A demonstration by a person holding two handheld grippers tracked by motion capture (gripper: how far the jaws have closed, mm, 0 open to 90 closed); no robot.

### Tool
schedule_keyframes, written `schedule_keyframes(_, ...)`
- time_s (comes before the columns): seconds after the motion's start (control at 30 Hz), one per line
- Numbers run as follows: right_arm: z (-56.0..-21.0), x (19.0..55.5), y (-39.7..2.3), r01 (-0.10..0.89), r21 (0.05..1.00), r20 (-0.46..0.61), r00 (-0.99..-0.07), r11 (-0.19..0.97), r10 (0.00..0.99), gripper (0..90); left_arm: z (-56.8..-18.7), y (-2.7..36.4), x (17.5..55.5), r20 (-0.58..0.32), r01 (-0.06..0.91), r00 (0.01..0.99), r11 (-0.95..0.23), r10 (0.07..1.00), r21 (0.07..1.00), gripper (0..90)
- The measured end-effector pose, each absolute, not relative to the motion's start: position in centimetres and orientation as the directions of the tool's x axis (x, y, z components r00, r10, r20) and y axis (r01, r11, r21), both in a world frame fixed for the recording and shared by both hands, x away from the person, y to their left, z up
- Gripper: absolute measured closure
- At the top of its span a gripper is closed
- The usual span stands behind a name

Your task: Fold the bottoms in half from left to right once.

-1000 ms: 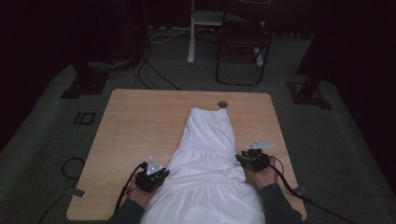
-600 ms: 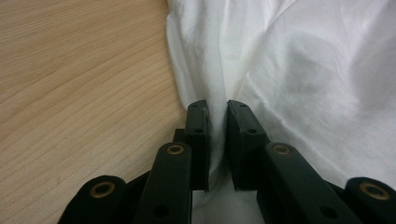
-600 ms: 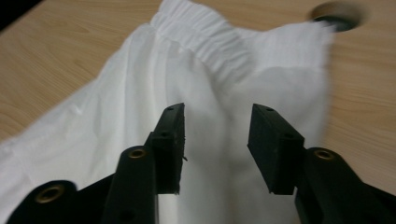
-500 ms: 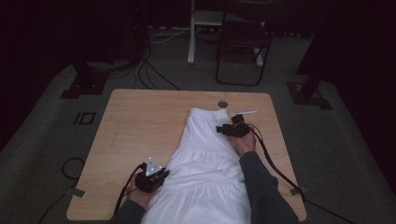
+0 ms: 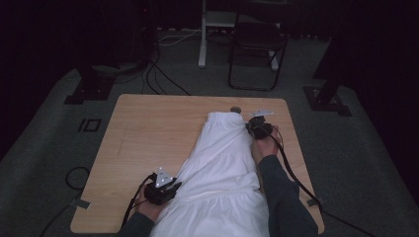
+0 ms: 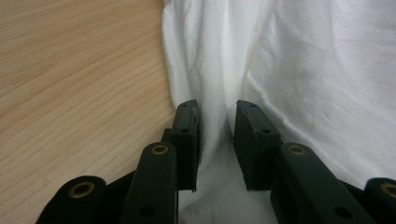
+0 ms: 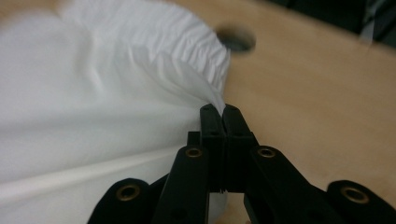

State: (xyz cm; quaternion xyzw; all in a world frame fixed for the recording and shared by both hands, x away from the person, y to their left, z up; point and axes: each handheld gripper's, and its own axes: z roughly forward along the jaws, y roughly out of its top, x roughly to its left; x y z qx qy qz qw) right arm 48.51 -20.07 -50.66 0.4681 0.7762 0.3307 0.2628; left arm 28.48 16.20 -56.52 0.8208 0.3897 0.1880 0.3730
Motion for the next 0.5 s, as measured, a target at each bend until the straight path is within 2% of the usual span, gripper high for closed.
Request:
schedule_keyframes(0.13,-53.5,49.2,-20.1,0.629,0.712,-0.043,-0.404,0.311,0.914,87.2,-56.5,16.2,28.5,0.017,0.498,0.632,-0.422,0.775,0.758,70.1)
schedule_keyframes(0.17,-54.9,49.5,-20.2,0.66,0.695,-0.007,-0.391,0.286,0.92,76.2,-56.5,16.2,28.4,0.017,0.497,0.633,-0.423,0.774,0.757,68.8)
schedule_keyframes(0.23,-54.8,49.4,-20.6,0.657,0.709,0.018,-0.38,0.256,0.925,58.1,-56.5,16.2,28.5,0.011,0.497,0.639,-0.423,0.769,0.757,66.8)
schedule_keyframes(0.3,-53.9,48.9,-21.1,0.646,0.73,0.038,-0.366,0.224,0.93,49.6,-56.3,16.3,28.5,-0.001,0.509,0.641,-0.424,0.767,0.749,61.8)
schedule_keyframes(0.4,-52.4,47.1,-21.7,0.59,0.786,0.069,-0.382,0.186,0.922,44.3,-55.1,16.9,29.0,-0.033,0.514,0.652,-0.41,0.757,0.754,56.1)
schedule_keyframes(0.5,-52.2,45.3,-21.3,0.572,0.785,0.06,-0.455,0.239,0.889,44.0,-52.7,17.3,30.2,-0.063,0.491,0.656,-0.361,0.752,0.793,53.4)
